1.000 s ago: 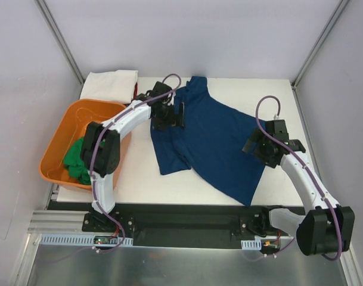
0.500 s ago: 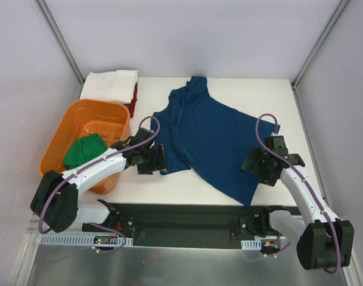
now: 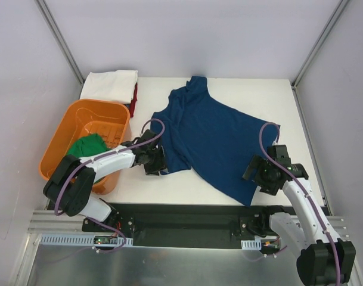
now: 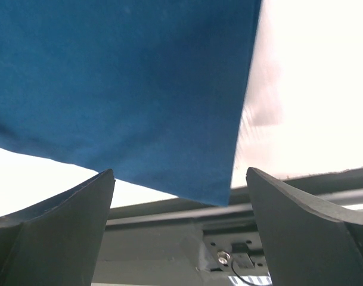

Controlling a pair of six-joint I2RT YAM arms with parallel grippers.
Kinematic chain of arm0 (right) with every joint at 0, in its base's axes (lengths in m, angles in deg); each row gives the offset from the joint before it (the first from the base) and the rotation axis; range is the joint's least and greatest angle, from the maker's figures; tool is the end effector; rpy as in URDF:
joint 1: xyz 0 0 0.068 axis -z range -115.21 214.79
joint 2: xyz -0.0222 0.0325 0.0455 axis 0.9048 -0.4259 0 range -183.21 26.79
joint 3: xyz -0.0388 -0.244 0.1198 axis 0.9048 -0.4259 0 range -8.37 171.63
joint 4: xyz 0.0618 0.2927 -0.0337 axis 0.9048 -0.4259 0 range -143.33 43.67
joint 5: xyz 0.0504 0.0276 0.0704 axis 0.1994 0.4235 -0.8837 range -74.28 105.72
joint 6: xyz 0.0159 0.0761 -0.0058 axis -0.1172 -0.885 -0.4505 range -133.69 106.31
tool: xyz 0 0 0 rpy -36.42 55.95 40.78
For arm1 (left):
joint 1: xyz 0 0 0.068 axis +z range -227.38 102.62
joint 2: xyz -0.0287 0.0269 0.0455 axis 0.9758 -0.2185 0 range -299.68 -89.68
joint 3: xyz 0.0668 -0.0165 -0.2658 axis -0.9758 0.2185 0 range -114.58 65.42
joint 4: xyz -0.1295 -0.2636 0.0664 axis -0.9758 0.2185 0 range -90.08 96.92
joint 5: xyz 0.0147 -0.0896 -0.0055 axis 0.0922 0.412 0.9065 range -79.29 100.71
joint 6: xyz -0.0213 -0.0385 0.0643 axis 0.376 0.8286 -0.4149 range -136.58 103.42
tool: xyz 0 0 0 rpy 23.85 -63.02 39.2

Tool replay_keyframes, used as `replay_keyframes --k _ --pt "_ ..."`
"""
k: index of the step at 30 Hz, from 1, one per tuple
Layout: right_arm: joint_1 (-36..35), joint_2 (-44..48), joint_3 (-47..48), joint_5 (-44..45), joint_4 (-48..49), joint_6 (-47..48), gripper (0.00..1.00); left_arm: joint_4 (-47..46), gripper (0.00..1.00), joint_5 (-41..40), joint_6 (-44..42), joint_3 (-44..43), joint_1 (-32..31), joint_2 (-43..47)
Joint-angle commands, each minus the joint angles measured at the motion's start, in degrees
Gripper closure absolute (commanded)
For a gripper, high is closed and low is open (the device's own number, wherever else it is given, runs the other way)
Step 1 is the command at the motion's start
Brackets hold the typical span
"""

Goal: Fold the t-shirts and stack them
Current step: Flatten out the tshirt

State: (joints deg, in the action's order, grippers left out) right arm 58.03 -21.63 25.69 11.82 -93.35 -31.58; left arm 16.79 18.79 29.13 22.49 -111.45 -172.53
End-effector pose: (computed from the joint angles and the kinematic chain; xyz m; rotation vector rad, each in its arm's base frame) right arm 0.2016 0.0285 0.1760 0.2347 2.6480 0.2332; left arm 0.2616 -0.1883 0.1221 -0.2179 2.6998 -0.6645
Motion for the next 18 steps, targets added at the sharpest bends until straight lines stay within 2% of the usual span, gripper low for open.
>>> replay_keyframes --k 1,4,5,7,12,18 --pt "0.3 3.3 -0.1 0.5 -4.5 -0.8 0.03 -1.1 0.63 -1.0 0.6 -1.4 0.1 -2.4" --pt "0.2 2.9 -0.4 -0.7 -4.7 -1.0 0.03 -1.3 0.82 -0.5 -0.1 -2.2 0.1 -3.9" --pt "0.2 2.6 -0.5 -1.5 -4.7 -1.1 0.03 -1.3 1.00 -0.7 -0.2 -2.3 0.1 -3.7" --pt "0.2 1.4 -1.1 -2.7 -4.5 -1.2 0.03 -1.3 1.00 -0.7 -0.1 -1.8 0.1 -3.2" --pt "0.2 -0.1 -2.9 -5.5 -5.4 -1.8 0.03 -1.2 1.00 -0.6 0.6 4.5 0.1 5.6" --pt "0.2 -2.3 -4.6 -5.2 -2.6 -1.9 0.03 -0.8 1.00 5.0 3.0 13.2 -0.3 17.4"
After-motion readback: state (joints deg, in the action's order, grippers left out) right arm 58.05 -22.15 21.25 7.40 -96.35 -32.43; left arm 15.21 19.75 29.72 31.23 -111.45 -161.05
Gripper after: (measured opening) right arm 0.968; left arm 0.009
